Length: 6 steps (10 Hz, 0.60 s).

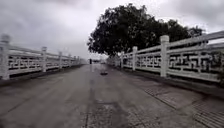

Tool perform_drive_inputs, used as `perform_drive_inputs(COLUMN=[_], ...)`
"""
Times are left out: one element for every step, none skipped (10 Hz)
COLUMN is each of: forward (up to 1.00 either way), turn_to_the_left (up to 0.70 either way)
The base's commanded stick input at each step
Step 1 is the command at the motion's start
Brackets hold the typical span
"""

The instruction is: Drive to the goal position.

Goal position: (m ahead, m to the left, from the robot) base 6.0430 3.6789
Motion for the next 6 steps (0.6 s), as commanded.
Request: perform_drive_inputs(forward=[0.41, 0.41, 0.41, 0.41, 0.41, 0.37], turn_to_the_left=[0.24, 0.24, 0.24, 0.24, 0.07, 0.03])
